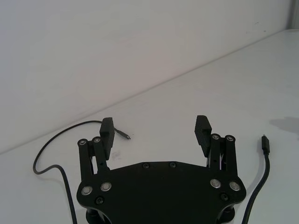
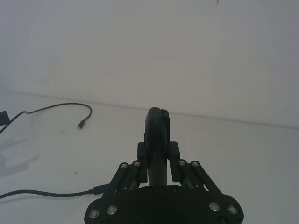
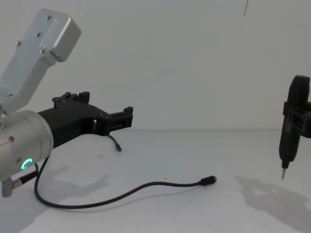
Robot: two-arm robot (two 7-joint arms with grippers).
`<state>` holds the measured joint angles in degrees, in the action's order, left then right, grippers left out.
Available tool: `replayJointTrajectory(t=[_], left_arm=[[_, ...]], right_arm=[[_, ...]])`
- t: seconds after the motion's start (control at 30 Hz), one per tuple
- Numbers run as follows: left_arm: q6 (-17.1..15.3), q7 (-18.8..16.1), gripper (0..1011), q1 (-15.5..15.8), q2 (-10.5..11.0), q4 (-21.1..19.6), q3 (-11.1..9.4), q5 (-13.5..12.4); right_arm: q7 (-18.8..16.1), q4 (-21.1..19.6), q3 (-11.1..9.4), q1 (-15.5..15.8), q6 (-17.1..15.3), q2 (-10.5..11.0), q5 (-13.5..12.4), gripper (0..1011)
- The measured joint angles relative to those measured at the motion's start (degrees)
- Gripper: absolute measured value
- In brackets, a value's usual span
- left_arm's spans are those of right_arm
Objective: Pick up the data cable with the one hand.
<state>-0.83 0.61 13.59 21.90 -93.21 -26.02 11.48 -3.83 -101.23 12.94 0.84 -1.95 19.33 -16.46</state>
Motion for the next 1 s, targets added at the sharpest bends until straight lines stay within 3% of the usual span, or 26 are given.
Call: replayJointTrajectory(t=[0.8,1.0], left_arm=[[0.05,0.17,1001,0.03,-0.02,0.1,0.0,0.05],[0.02,2.14,1001,0.56,0.16,0.56,0.01,0.92]], right_arm=[[0.0,0.0,0.0,0.0,0.0,0.0,0.0,269],[0.0,0.0,0.0,0.0,0.0,0.0,0.0,269]])
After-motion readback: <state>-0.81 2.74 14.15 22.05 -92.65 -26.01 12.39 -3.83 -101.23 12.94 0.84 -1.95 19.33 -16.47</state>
